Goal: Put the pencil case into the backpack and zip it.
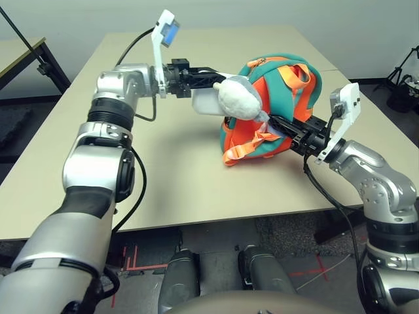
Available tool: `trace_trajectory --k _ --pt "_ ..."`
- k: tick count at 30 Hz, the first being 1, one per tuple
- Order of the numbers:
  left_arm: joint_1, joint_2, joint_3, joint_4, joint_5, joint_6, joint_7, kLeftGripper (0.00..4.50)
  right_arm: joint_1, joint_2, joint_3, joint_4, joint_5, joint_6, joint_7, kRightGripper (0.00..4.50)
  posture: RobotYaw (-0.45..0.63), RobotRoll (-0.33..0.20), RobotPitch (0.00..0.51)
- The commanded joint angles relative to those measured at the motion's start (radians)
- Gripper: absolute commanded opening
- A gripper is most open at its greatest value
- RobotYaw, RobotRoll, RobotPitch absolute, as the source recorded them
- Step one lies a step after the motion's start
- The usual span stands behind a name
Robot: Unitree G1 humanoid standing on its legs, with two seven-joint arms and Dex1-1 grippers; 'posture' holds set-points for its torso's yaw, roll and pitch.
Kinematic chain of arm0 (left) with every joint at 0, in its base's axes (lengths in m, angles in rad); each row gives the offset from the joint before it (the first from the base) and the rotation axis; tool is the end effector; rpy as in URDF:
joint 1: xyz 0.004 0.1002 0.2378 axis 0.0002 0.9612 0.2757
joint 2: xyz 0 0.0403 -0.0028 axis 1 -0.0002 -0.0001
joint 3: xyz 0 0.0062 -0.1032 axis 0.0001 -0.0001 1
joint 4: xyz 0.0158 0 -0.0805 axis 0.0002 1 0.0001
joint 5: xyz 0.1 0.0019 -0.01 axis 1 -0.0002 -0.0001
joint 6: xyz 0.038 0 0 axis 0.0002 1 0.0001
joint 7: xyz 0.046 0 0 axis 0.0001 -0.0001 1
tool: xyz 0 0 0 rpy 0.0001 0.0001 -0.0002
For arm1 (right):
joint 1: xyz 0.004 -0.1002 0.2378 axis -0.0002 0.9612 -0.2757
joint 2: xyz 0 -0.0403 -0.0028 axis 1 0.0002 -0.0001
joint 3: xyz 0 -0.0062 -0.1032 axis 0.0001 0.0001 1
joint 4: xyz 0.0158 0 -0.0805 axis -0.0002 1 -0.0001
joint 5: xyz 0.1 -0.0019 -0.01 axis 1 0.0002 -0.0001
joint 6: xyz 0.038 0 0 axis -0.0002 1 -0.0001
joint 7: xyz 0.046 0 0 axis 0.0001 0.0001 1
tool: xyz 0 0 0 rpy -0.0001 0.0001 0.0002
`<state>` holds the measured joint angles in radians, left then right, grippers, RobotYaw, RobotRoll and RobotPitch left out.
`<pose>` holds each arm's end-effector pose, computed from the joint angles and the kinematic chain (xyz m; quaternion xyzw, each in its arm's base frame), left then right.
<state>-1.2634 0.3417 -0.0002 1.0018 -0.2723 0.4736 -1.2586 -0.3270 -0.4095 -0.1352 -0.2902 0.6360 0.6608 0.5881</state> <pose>0.3769 0.1676 0.2287 -0.0459 0.0941 -0.5888 0.8015 0.2426 -0.2026 0.1588 0.0774 -0.0053 0.3871 0.9188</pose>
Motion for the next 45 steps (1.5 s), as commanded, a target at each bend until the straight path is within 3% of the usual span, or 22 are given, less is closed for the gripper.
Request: trace_trajectory --k 1,9,10,16,17,26,30,39,42,45 --pt "-0.014 -0.046 0.011 0.026 0.013 -0.060 0.032 1.42 0.005 0.006 0.010 -0.039 0.005 -0.011 -0.006 0.13 -0.24 0.000 0.001" --pt "-0.021 -0.073 0.022 0.065 0.021 -0.110 0.054 1.42 0.008 0.003 0.008 -0.048 0.005 -0.009 -0.014 0.13 -0.25 0.000 0.000" --pt "-0.021 -0.071 0.023 0.066 0.023 -0.112 0.055 2.17 0.008 0.002 0.008 -0.048 0.005 -0.009 -0.014 0.13 -0.24 0.000 0.000" --pt "-0.016 -0.031 0.033 0.052 0.025 -0.104 0.040 4.37 0.004 0.008 0.016 -0.039 0.002 -0.013 -0.012 0.13 -0.23 0.000 0.000" --pt "-0.014 -0.021 0.034 0.045 0.024 -0.100 0.035 4.50 0.003 0.009 0.018 -0.036 0.001 -0.014 -0.011 0.13 -0.23 0.000 0.000" --pt "0.028 0.078 0.048 -0.102 -0.008 -0.002 0.009 4.50 -0.017 0.009 0.026 -0.004 -0.006 -0.024 0.005 0.13 -0.21 0.000 0.000" --pt "0.101 0.114 0.044 -0.245 -0.028 0.086 0.016 4.50 -0.024 0.013 0.032 0.008 -0.009 -0.029 0.012 0.13 -0.18 0.000 0.003" --pt "0.222 0.129 0.046 -0.413 -0.035 0.160 0.086 4.50 -0.031 0.017 0.039 0.021 -0.015 -0.034 0.023 0.13 -0.17 0.000 0.005" --pt "0.253 0.125 0.044 -0.449 -0.043 0.177 0.096 3.89 -0.034 0.018 0.041 0.024 -0.018 -0.035 0.026 0.13 -0.17 0.000 0.005" --pt "0.277 0.126 0.049 -0.475 -0.053 0.195 0.109 2.78 -0.033 0.018 0.041 0.024 -0.019 -0.036 0.027 0.13 -0.17 0.000 0.007"
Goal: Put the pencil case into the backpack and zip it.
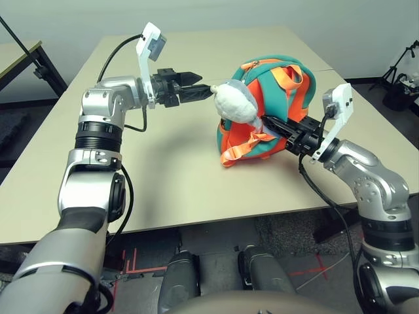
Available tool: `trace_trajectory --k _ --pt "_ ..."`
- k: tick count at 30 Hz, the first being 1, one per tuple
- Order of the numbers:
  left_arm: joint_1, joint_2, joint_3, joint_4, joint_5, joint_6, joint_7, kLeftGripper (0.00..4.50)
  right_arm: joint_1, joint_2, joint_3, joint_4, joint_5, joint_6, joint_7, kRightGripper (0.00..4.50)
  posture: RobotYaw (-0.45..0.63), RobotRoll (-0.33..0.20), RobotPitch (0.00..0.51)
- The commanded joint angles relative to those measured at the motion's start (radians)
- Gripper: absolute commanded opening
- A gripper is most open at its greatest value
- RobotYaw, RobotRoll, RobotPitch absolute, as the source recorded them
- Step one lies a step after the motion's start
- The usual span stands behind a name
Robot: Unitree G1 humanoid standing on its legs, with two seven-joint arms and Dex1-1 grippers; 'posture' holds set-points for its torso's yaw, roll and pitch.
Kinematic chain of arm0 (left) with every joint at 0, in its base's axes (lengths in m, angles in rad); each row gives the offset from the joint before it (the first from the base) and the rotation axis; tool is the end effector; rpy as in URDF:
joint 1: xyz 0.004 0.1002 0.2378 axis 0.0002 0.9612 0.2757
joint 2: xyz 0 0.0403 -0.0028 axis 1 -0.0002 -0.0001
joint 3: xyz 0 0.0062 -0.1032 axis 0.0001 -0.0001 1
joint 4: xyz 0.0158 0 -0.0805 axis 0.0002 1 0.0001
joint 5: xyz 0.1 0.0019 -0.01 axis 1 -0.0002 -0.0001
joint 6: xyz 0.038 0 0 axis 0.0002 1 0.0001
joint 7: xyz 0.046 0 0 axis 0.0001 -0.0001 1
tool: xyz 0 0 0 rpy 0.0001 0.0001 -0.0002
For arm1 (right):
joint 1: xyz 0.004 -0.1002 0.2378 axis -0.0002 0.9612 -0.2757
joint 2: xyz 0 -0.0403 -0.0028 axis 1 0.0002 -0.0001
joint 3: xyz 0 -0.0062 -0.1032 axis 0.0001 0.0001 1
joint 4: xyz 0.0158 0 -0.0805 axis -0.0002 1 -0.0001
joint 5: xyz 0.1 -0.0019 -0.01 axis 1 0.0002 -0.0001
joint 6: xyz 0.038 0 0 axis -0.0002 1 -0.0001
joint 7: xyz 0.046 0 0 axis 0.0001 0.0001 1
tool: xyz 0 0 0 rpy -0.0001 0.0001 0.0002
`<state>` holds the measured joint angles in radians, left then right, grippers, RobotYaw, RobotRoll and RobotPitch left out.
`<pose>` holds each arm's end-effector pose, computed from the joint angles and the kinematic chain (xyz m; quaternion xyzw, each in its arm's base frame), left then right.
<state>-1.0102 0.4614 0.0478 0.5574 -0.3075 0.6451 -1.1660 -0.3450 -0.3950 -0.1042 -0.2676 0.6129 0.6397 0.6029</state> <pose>0.3475 0.2086 0.2227 -0.0207 0.0828 -0.5297 0.8439 0.2469 -0.1960 0.1571 0.0730 -0.0067 0.3996 0.9137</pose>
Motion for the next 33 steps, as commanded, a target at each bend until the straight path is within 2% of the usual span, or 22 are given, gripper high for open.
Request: trace_trajectory --k 1,7,15,33 --pt "0.030 0.007 0.002 -0.035 -0.021 0.025 0.021 2.38 -0.015 0.004 0.010 0.001 0.004 -0.014 0.012 0.13 -0.17 0.000 0.006" --pt "0.059 0.007 -0.006 -0.057 -0.026 0.039 0.033 0.00 -0.013 0.005 0.010 0.002 0.004 -0.015 0.011 0.13 -0.17 0.000 0.007" --pt "0.082 -0.043 -0.033 -0.059 -0.023 0.033 0.049 0.00 -0.012 0.008 0.011 0.002 0.003 -0.018 0.009 0.13 -0.18 0.000 0.008" --pt "0.022 -0.118 -0.073 0.126 0.014 -0.082 0.049 0.00 0.008 0.006 0.004 -0.027 0.006 -0.011 -0.003 0.13 -0.21 0.000 0.009"
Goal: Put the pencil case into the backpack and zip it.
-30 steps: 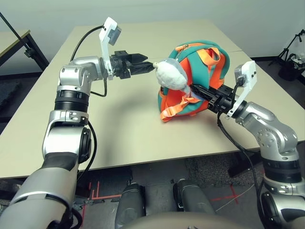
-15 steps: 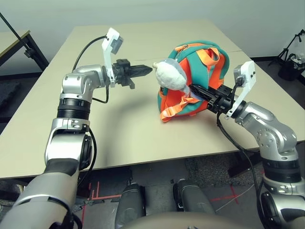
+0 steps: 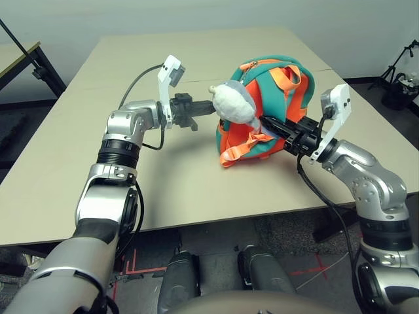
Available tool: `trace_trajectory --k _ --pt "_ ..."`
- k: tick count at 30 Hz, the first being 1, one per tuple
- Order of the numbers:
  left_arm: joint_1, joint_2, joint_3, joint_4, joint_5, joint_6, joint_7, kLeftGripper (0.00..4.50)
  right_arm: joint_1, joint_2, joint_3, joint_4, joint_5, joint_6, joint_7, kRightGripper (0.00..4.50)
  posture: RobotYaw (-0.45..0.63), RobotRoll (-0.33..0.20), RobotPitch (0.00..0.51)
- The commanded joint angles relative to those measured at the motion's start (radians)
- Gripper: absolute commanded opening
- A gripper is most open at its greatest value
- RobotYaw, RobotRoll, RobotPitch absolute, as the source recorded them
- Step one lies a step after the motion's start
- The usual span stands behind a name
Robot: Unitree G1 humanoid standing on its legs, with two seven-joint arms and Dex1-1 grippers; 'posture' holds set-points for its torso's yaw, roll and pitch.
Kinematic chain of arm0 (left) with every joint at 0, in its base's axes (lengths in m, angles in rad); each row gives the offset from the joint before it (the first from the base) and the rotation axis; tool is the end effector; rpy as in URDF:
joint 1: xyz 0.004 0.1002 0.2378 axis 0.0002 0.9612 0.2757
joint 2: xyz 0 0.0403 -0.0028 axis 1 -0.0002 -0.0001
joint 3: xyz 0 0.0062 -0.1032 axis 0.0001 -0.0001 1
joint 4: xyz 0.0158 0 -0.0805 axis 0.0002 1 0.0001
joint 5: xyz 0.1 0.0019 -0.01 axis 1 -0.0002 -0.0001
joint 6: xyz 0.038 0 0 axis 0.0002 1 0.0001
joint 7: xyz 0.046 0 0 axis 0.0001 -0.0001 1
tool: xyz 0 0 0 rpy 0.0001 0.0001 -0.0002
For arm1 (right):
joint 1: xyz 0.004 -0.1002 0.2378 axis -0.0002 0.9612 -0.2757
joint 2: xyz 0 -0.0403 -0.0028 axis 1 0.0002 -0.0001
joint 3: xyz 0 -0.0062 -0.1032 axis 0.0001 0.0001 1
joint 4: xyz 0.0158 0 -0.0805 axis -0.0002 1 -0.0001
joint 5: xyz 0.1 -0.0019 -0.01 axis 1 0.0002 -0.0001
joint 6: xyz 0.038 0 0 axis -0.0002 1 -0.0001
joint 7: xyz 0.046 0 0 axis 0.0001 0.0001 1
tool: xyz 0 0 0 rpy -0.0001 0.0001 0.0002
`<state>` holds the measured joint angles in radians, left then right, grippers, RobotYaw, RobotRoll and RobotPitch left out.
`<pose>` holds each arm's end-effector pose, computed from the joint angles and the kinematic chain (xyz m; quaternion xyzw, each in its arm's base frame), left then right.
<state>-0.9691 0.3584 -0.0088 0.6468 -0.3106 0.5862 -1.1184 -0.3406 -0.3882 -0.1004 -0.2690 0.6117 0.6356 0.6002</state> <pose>0.3531 0.1806 0.1829 -0.0520 0.1224 -0.5400 0.8311 0.2465 -0.1945 0.1557 0.0754 -0.0070 0.3999 0.9134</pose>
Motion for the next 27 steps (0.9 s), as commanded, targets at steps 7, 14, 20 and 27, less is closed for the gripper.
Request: trace_trajectory --k 7,14,20,27 --pt "-0.063 -0.057 -0.035 0.124 0.045 -0.090 0.008 0.00 0.011 0.002 0.002 -0.037 0.009 -0.004 -0.010 0.13 -0.22 0.000 0.010" --pt "-0.115 -0.115 -0.032 0.226 0.074 -0.162 0.031 0.00 0.015 0.004 0.002 -0.044 0.011 -0.004 -0.019 0.13 -0.23 0.000 0.009" --pt "-0.129 -0.141 -0.037 0.267 0.096 -0.197 0.031 0.00 0.014 0.005 0.002 -0.044 0.012 -0.007 -0.025 0.13 -0.23 0.000 0.006" --pt "-0.105 -0.148 -0.035 0.248 0.099 -0.186 0.034 0.00 0.007 0.006 0.008 -0.029 0.009 -0.013 -0.017 0.13 -0.20 0.000 0.006"
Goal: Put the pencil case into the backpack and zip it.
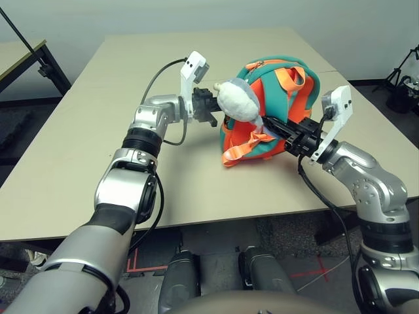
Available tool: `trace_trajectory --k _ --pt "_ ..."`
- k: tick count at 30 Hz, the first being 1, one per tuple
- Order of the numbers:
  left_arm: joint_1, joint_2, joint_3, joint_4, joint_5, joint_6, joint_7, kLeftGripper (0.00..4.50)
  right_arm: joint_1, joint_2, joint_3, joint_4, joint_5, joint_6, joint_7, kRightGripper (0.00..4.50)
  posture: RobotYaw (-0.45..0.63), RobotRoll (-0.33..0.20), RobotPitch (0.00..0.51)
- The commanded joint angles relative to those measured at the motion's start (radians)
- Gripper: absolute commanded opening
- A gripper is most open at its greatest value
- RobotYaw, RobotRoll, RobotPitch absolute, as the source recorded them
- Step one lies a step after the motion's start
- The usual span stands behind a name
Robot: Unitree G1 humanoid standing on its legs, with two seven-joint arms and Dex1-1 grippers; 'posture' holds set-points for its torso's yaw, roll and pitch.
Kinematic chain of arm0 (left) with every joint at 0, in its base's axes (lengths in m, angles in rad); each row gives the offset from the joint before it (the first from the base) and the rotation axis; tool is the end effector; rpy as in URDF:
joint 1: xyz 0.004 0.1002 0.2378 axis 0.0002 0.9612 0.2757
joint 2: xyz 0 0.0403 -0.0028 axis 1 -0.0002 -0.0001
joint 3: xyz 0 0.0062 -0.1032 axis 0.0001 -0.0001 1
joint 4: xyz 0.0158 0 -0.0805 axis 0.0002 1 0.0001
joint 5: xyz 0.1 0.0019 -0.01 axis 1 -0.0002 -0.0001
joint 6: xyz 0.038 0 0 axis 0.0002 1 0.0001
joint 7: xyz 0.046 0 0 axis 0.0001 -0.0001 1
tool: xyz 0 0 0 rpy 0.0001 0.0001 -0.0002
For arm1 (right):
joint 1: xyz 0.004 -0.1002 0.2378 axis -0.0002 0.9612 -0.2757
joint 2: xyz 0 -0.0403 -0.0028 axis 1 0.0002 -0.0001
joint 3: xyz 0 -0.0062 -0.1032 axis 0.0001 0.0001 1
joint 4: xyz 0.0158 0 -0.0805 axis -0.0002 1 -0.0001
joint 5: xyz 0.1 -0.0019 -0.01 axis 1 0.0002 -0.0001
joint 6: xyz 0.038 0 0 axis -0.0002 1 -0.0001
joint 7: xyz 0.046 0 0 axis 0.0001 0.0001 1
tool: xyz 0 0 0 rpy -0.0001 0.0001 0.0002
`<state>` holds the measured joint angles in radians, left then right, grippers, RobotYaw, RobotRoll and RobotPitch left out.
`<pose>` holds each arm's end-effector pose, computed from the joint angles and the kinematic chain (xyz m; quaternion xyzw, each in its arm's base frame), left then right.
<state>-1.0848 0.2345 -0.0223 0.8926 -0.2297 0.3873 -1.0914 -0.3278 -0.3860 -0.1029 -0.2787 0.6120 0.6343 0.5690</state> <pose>0.3682 0.1430 0.1771 -0.0290 0.1067 -0.5523 0.8263 0.2445 -0.1949 0.1543 0.0768 -0.0057 0.3847 0.9198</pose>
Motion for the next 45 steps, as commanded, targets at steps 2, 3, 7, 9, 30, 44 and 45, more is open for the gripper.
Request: trace_trajectory --k 2,3,7,9,30,44,45 --pt "0.028 -0.037 -0.033 -0.012 0.022 0.020 0.007 0.00 -0.011 0.001 0.012 -0.010 0.006 -0.014 0.021 0.13 -0.20 0.000 0.006" --pt "0.033 -0.040 -0.036 -0.016 0.024 0.023 0.006 0.00 -0.012 0.000 0.013 -0.008 0.006 -0.015 0.022 0.13 -0.20 0.000 0.006" --pt "0.070 -0.057 -0.060 -0.058 0.032 0.036 0.002 0.00 -0.017 -0.002 0.016 0.003 0.002 -0.022 0.028 0.13 -0.19 0.000 0.004" --pt "0.072 -0.043 -0.056 -0.071 0.027 0.044 0.002 0.00 -0.018 0.000 0.017 0.005 0.000 -0.024 0.028 0.13 -0.19 0.000 0.005" --pt "0.034 0.370 0.009 -0.562 -0.222 0.497 -0.279 4.50 -0.011 -0.014 0.014 0.015 -0.007 -0.026 0.049 0.13 -0.18 0.000 0.006" --pt "0.020 0.256 -0.072 -0.497 -0.172 0.352 -0.171 4.50 0.004 -0.010 0.015 -0.003 -0.007 -0.022 0.049 0.13 -0.20 0.000 0.008" --pt "0.016 0.244 -0.077 -0.474 -0.159 0.329 -0.163 4.50 0.004 -0.009 0.015 -0.004 -0.007 -0.021 0.048 0.13 -0.20 0.000 0.008"
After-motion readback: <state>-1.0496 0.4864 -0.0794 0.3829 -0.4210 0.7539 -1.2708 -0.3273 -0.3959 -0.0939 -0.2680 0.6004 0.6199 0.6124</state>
